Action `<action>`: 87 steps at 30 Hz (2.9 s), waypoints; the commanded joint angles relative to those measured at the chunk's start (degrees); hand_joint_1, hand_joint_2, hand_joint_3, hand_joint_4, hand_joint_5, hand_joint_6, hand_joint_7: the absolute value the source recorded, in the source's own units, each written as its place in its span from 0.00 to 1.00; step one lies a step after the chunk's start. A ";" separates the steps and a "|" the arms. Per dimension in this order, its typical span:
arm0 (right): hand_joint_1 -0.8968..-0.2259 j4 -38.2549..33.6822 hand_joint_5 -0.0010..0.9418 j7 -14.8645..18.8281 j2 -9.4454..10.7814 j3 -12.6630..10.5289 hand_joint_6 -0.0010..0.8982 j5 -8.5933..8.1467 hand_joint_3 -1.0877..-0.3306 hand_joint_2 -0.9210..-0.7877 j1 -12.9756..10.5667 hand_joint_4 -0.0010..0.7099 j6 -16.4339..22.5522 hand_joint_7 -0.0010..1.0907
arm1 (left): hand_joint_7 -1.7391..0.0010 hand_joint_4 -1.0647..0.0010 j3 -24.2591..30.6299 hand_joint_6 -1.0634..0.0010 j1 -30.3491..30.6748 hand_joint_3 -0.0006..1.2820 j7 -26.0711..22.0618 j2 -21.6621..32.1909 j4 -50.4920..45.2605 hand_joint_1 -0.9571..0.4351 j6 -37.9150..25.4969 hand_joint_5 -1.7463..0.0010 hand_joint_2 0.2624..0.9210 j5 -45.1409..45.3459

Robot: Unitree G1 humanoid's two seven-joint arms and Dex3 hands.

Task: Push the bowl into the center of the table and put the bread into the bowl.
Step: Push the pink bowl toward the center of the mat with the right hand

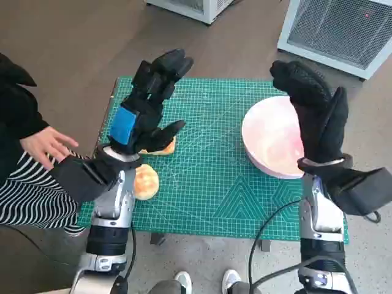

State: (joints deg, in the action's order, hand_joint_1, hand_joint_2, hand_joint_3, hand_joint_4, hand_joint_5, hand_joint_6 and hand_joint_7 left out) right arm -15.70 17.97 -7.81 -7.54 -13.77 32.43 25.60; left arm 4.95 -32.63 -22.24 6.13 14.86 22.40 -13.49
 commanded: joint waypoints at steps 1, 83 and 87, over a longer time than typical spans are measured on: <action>0.18 -0.16 0.00 0.29 0.15 -0.08 0.10 -0.54 0.53 0.00 -0.87 0.26 -0.71 0.47 | 0.60 0.97 -0.08 1.00 -0.62 0.23 0.13 0.11 -0.16 0.24 -0.32 0.74 1.00 -0.09; 0.32 -52.30 0.00 -8.52 -14.10 -18.66 0.01 -2.86 0.27 0.00 8.83 0.15 3.00 0.41 | 0.59 0.96 0.27 1.00 1.04 0.23 -0.77 0.64 -1.15 0.25 -0.86 0.76 1.00 -0.33; 0.33 -54.31 0.01 -8.58 -13.91 -18.38 0.01 -2.95 0.27 0.00 9.93 0.17 0.71 0.40 | 0.58 0.96 0.30 1.00 1.58 0.23 -0.63 1.01 -1.96 0.25 -1.21 0.76 1.00 -0.22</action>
State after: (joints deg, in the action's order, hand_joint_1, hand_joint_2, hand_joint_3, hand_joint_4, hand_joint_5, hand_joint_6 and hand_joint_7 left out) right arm -67.57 9.89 -21.67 -26.22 -17.53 42.02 28.95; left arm 5.46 -31.84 -23.07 6.64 14.37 21.84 -13.92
